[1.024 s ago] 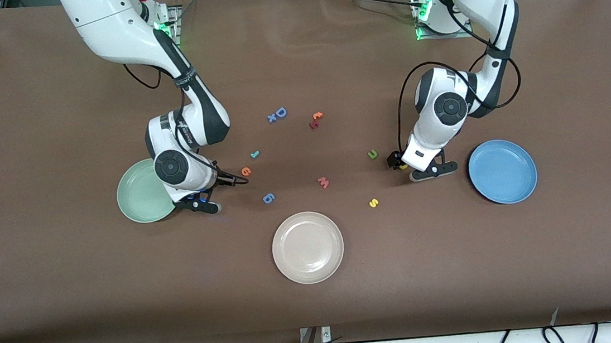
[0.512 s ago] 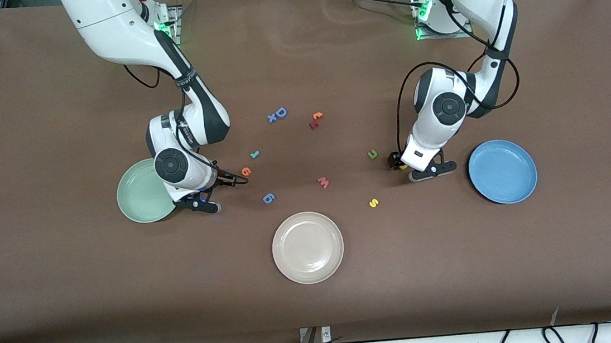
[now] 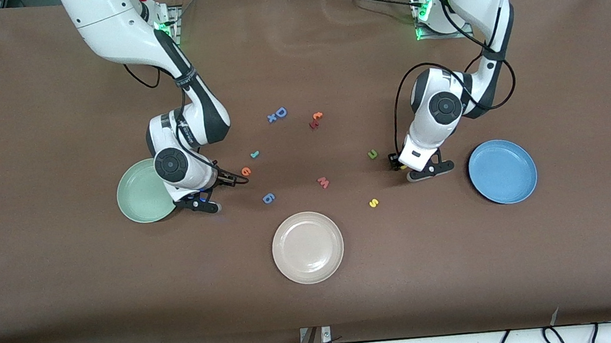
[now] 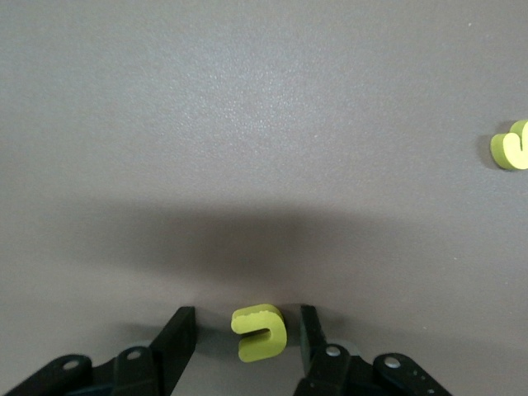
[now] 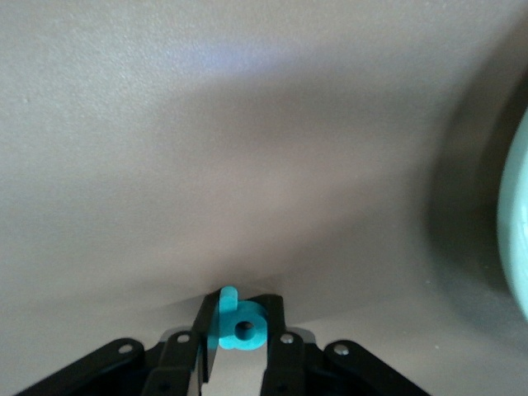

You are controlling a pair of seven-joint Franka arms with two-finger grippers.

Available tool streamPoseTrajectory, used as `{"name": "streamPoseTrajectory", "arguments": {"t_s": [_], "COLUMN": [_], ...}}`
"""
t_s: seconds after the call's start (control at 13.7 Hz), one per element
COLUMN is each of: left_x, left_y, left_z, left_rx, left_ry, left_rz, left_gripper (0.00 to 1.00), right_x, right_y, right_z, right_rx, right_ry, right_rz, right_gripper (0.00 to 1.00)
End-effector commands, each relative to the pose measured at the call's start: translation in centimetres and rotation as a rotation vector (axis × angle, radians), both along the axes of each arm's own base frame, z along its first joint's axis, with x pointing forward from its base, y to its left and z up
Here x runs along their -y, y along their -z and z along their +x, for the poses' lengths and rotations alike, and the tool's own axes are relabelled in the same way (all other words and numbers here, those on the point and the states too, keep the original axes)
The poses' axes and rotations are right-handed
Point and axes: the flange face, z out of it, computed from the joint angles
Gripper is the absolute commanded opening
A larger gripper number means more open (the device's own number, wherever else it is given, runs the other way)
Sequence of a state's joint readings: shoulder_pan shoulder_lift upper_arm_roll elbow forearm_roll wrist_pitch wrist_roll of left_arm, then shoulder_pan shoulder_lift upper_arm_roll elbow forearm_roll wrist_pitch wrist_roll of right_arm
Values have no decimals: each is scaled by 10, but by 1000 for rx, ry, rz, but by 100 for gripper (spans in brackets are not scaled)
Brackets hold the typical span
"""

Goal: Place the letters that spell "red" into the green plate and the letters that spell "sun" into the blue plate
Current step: 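Place the b with the right gripper while the left gripper carries the u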

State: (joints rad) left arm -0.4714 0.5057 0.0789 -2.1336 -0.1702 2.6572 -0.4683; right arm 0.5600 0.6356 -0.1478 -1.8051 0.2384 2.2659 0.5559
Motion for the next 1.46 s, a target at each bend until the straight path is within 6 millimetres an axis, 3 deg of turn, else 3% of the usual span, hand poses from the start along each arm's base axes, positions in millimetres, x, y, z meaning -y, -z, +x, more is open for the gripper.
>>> {"name": "streamPoseTrajectory", "arguments": {"t_s": [0.0,0.15,0.37,0.51,0.66,0.73,0.88,1.1,1.24,1.32,1.39], "left_x": [11,13,12,12,12,12,9,4,-3,-10,-23], "left_y": [2,2,2,2,2,2,-1,-13,-24,-30,-38], "left_z": [-4,-5,-5,-6,-6,-5,-3,9,22,31,41], "left_rx": [5,3,3,2,2,3,8,26,11,3,-4], "left_ry": [-31,-48,-48,-48,-48,-48,-37,-45,-25,2,27], "left_rz": [-14,-14,-14,-13,-13,-14,-14,-15,-1,16,33], "left_gripper": [48,39,28,20,14,13,13,12,7,6,6], "right_x": [15,35,105,159,221,241,257,252,251,250,251], "right_y": [-42,-62,-89,-87,-72,-61,-43,-25,-24,-23,-20], "right_z": [6,17,39,50,57,60,61,61,59,59,58], "right_rx": [-29,-62,-121,-121,-127,-125,-121,-114,-115,-117,-123], "right_ry": [8,-18,-115,-174,-220,-228,-235,-226,-218,-219,-217], "right_rz": [9,0,-8,-7,21,24,17,31,41,41,40], "right_gripper": [0,0,0,0,0,0,0,2,3,9,26]}}
